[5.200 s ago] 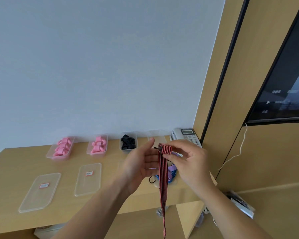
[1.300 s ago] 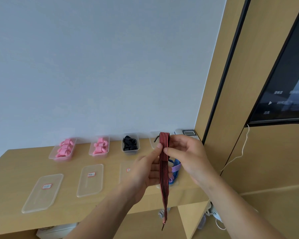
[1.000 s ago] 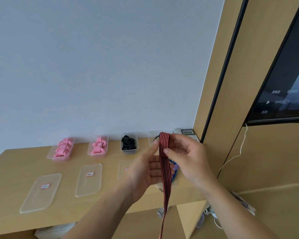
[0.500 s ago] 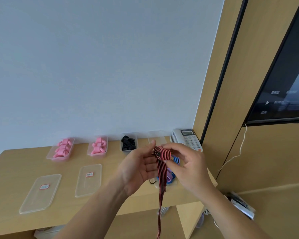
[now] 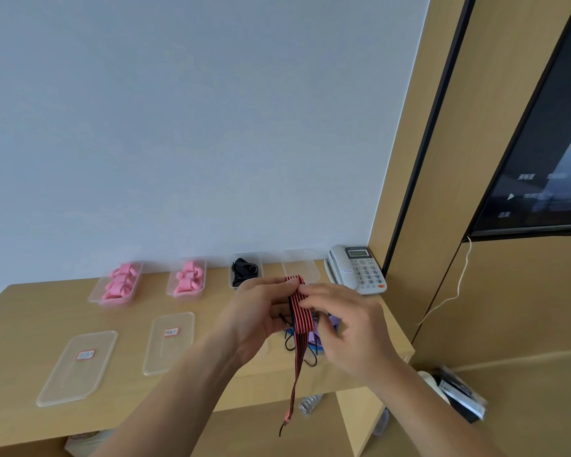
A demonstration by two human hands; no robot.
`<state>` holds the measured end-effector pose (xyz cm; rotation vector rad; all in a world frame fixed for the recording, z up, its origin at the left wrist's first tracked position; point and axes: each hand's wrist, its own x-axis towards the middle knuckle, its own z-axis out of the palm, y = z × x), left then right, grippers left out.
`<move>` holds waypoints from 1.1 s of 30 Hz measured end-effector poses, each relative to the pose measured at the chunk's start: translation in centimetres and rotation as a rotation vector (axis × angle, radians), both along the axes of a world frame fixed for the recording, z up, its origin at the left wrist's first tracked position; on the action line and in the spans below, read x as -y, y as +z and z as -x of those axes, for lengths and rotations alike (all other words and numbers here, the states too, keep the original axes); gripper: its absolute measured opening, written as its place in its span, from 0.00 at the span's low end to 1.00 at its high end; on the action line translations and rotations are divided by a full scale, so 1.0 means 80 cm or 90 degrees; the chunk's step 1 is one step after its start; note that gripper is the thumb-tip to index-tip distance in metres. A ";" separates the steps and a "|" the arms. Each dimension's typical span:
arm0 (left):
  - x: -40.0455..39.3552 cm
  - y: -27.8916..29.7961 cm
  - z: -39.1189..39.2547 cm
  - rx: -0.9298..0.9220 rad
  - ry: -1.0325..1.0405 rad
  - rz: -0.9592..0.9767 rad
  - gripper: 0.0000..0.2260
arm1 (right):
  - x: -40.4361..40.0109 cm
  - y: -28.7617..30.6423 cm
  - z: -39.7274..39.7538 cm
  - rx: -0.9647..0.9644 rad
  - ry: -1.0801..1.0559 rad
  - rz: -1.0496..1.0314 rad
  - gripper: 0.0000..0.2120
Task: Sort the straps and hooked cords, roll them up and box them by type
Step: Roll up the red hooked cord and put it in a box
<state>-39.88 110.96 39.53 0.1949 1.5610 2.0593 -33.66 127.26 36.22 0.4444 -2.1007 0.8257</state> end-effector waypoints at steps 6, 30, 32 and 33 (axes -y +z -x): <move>0.001 0.001 0.001 -0.085 0.014 0.039 0.10 | 0.005 0.016 -0.006 0.232 0.095 0.333 0.16; -0.013 -0.008 -0.026 -0.031 -0.049 0.105 0.30 | 0.004 0.045 0.010 0.395 0.099 0.500 0.15; -0.013 -0.007 -0.026 -0.025 -0.043 0.118 0.29 | 0.003 0.041 0.011 0.370 0.082 0.471 0.15; -0.013 -0.007 -0.025 -0.020 -0.040 0.123 0.29 | 0.002 0.039 0.012 0.358 0.075 0.456 0.16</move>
